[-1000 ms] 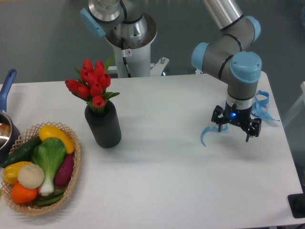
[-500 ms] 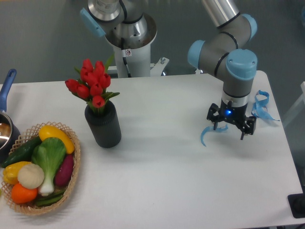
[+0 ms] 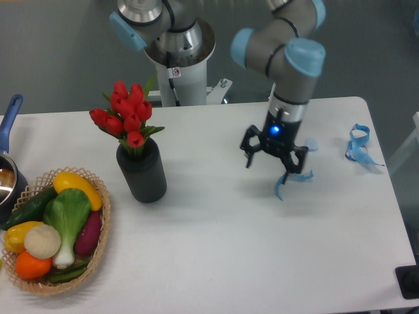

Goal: Pick up the flowers from the vase
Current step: 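Move the open gripper from the ribbon area toward the red tulips, then lower the gripper onto the tulip stems above the vase and close it, then lift the gripped tulips straight up out of the black vase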

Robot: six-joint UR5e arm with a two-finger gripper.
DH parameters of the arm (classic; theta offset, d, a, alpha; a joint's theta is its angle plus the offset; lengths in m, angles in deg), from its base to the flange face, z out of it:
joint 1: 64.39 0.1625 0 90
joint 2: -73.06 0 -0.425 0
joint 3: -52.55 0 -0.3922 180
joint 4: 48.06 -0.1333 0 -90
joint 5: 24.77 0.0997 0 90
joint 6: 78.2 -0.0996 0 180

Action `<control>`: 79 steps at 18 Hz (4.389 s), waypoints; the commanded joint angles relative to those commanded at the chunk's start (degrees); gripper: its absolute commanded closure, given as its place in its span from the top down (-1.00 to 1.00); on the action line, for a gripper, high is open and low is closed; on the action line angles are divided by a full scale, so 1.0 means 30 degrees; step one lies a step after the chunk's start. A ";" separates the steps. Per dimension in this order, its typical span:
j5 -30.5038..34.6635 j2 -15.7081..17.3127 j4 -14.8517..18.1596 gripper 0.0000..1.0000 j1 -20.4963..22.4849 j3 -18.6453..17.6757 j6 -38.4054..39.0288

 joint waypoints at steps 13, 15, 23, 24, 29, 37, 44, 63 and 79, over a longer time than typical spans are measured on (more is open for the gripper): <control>-0.6445 0.3081 0.0088 1.00 -0.0439 -0.3607 -0.1671; -0.6828 0.3082 0.0175 1.00 -0.1110 -0.3695 -0.1672; -0.7850 0.3229 0.0176 1.00 -0.2665 -0.4281 -0.1584; -0.8173 0.3083 0.0176 1.00 -0.2724 -0.4252 -0.1555; -0.8584 0.2818 0.0205 1.00 -0.2754 -0.4311 -0.1555; -1.0694 0.1501 0.0147 1.00 -0.3193 -0.4281 -0.2576; -1.1428 0.1119 0.0147 -0.19 -0.3340 -0.4516 -0.4190; -1.2600 0.2904 0.0264 -0.95 -0.2989 -0.4400 -0.2410; -1.2688 0.5951 0.0264 -0.93 -0.2842 -0.2349 0.5503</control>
